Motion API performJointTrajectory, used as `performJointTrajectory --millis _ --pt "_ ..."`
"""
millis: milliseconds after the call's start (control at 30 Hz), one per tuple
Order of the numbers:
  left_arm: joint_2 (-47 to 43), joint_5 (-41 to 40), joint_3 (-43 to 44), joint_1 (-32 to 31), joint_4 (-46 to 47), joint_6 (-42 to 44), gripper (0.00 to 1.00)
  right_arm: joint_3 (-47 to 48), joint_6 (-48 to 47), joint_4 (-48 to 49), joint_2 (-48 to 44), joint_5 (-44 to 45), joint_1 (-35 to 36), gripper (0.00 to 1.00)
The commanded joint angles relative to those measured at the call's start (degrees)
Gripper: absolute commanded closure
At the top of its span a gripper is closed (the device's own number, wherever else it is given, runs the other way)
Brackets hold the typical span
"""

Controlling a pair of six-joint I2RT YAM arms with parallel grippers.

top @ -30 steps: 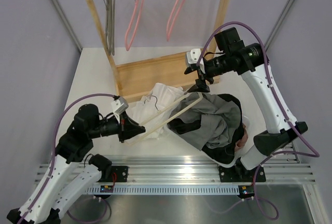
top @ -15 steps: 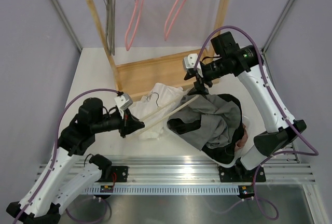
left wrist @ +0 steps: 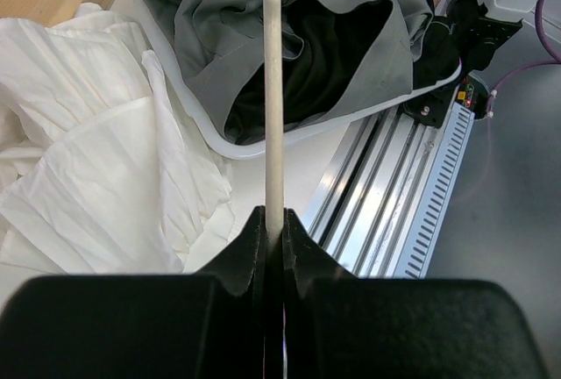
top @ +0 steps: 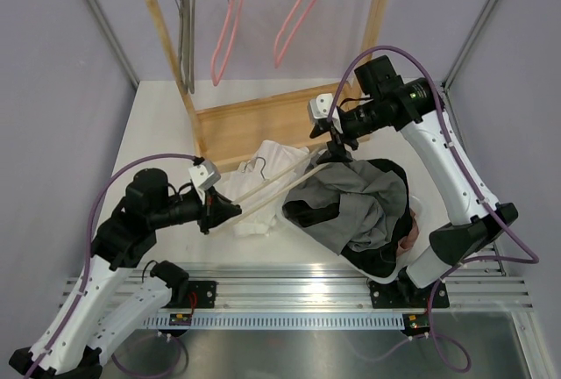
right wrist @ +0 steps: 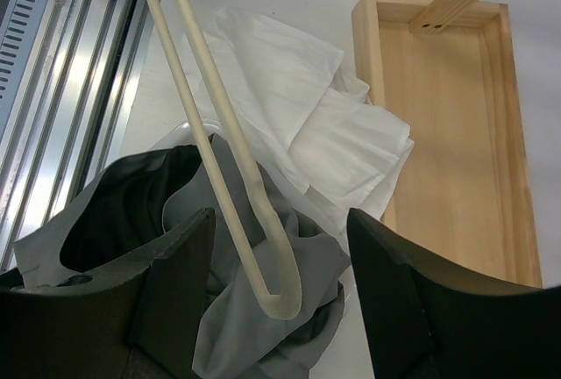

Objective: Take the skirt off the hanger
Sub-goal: Remove the skirt from the hanger, then place the hanger at the clothesline.

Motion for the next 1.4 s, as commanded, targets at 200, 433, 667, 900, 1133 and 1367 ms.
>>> performJointTrajectory --millis 200,433,667,900,1133,1367 --pt "-0.3 2.3 2.0 0.0 4.0 2.8 1.0 -1.0 -1.9 -17.1 1.8 0.7 0.9 0.43" --pt "1.0 1.8 1.9 0.1 6.0 2.8 1.0 -3.0 -1.7 -17.2 1.1 1.1 2.0 0.81" --pt "1.3 -3.9 0.4 0.1 11.1 0.5 0.75 -3.9 -1.6 -16.7 -1.4 1.7 2.0 1.0" --pt "-2.3 -17.7 -1.0 0.1 14.1 -3.0 0.01 -8.5 1.7 -11.8 -6.9 2.4 -0.5 1.0" --pt "-10.3 -32.9 -1.4 0.2 14.9 -5.7 0.01 -14.1 14.4 -0.1 -12.4 8.9 -7.8 1.0" --pt "-12.5 -36.2 -3.1 0.1 11.1 -11.1 0.01 -23.0 43.0 23.8 -19.1 31.7 -13.9 1.0"
